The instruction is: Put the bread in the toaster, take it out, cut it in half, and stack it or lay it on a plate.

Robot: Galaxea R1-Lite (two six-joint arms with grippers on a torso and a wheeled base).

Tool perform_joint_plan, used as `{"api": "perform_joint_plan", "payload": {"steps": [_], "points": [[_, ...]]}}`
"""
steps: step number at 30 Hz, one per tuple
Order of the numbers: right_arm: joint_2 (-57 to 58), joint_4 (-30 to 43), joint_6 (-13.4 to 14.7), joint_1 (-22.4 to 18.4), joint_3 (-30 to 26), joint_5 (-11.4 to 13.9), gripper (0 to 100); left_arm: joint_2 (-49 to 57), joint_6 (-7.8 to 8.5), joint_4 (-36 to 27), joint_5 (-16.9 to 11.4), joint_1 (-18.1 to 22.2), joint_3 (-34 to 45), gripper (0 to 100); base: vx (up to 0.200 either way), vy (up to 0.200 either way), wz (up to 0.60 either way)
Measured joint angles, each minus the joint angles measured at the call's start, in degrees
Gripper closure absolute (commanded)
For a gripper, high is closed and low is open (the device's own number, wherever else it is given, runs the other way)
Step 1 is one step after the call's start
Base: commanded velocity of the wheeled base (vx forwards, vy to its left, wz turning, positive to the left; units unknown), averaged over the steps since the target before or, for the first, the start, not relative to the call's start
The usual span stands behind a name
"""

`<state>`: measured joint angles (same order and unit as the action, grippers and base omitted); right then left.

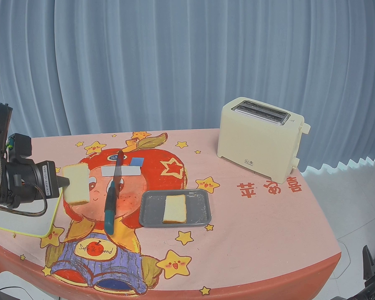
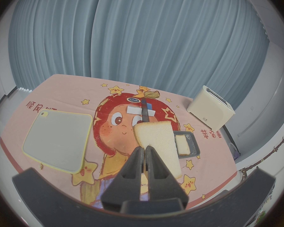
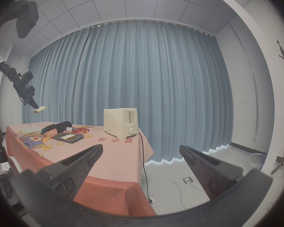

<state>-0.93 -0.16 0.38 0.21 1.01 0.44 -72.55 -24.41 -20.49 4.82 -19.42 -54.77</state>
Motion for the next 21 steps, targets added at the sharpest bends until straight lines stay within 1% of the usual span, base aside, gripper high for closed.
{"api": "perform_joint_plan", "payload": {"steps": [9,17,21], "points": [[0.0,0.0,0.0,-0.1,0.0,0.0,0,0.0,0.05,0.2,-0.3,-0.7,0.1,100,0.0,0.0,0.0],[0.0,0.0,0.0,-0.1,0.0,0.0,0,-0.1,-0.06,0.2,-0.3,-3.4,0.5,100,0.0,0.0,0.0],[0.0,0.0,0.0,0.0,0.0,0.0,0,-0.3,-0.44,0.2,-0.2,-5.1,0.8,100,0.0,0.0,0.0]]}}
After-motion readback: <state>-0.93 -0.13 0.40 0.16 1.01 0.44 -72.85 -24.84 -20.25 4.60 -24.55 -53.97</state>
